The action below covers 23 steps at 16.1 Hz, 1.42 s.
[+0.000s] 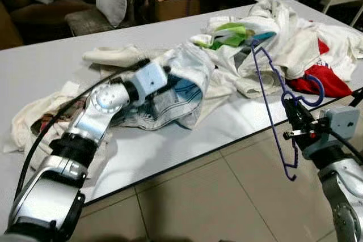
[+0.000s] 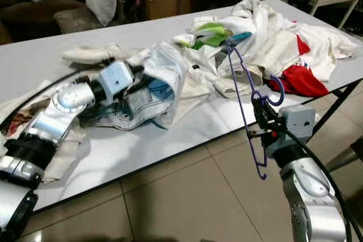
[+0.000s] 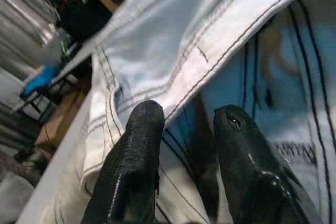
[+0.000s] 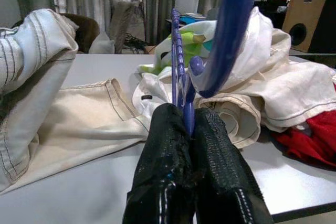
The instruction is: Hang hanger
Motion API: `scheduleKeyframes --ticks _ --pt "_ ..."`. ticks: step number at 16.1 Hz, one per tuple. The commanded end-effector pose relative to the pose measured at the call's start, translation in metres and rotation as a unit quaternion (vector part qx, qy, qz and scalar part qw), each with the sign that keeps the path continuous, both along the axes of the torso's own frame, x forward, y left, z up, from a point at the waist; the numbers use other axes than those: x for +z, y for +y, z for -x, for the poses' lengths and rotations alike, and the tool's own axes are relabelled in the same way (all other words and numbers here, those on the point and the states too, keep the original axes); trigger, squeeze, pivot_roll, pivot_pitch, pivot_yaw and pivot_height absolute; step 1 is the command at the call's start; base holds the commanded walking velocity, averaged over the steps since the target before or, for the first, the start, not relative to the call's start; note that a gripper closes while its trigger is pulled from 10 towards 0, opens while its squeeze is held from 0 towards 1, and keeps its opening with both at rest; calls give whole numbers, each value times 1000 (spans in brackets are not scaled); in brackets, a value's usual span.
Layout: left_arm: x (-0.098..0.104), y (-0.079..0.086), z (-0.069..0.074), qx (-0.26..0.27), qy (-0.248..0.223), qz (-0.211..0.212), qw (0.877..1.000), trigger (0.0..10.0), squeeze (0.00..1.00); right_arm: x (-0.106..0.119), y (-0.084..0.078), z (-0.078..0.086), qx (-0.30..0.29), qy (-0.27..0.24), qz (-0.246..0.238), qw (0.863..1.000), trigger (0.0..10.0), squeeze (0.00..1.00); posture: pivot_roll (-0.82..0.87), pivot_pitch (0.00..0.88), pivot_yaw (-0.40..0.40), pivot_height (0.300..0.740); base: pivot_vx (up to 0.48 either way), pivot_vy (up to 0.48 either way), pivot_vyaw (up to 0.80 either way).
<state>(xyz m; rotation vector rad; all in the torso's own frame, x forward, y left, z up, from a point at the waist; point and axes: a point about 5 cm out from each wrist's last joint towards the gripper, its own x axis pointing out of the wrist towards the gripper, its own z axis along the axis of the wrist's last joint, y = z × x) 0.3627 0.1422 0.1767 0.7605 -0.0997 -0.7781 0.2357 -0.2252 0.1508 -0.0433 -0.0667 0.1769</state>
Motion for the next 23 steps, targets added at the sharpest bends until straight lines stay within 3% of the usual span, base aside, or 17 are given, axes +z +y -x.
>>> scheduleKeyframes --ticks 1,2,4,6,7,8,10,11,13,14,15,16,17,18,20,21,23 --pt "4 6 -4 19 -9 -22 1000 10000 0 8 -2 0 5 -11 -6 1000 10000 0 -185 0 26 740 0 0 0" --pt "5 23 -8 59 -16 -52 997 10000 0 17 -1 1 23 -30 -23 999 10000 0 -186 0 25 740 0 0 0" --pt "10 39 -12 105 -22 -60 992 10000 0 30 -1 3 47 -60 -50 996 10000 0 -186 0 25 740 0 0 0" --pt "11 56 -20 176 -35 -81 980 10000 0 59 1 4 85 -112 -84 986 10000 0 -185 0 25 740 0 0 0" --pt "12 66 -24 220 -41 -84 971 10000 0 77 13 4 145 -125 -76 979 10000 0 -188 0 27 740 0 0 0" --pt "11 69 -24 232 -36 -72 969 10000 0 81 18 5 168 -121 -68 976 10000 0 -188 0 27 740 0 0 0" --pt "-3 69 -23 234 14 -54 971 10000 0 80 39 5 252 -80 -49 963 10000 0 -182 0 25 740 0 0 0" --pt "-16 66 -20 220 67 -34 972 10000 0 77 51 4 294 -56 -47 953 10000 0 -185 0 26 740 0 0 0" --pt "-38 65 -12 211 158 21 964 10000 0 55 71 -2 343 44 -35 938 10000 0 -185 0 20 740 0 0 0" --pt "-44 66 -8 207 197 48 957 10000 0 41 72 -5 338 87 -25 937 10000 0 -178 0 13 740 0 0 0" --pt "-46 67 -7 205 204 51 956 10000 0 36 72 -5 336 103 -24 936 10000 0 -178 0 13 740 0 0 0" --pt "-50 71 -3 200 223 60 952 10000 0 24 66 -6 309 137 -23 941 10000 0 -170 0 9 740 0 0 0" --pt "-52 78 2 192 231 49 953 10000 0 13 50 -10 245 161 -23 956 10000 0 -166 0 7 740 0 0 0" --pt "-53 79 3 192 231 44 953 10000 0 11 46 -12 226 164 -22 960 10000 0 -166 0 7 740 0 0 0" --pt "-47 88 4 199 207 22 958 10000 0 10 15 -21 117 154 -41 980 10000 0 -157 0 10 740 0 0 0" --pt "-41 89 4 192 188 17 963 10000 0 15 7 -16 109 132 -60 983 10000 0 -157 0 11 740 0 0 0" --pt "-32 82 2 169 159 17 973 10000 0 21 8 -1 146 105 -95 979 10000 0 -166 0 22 740 0 0 0"
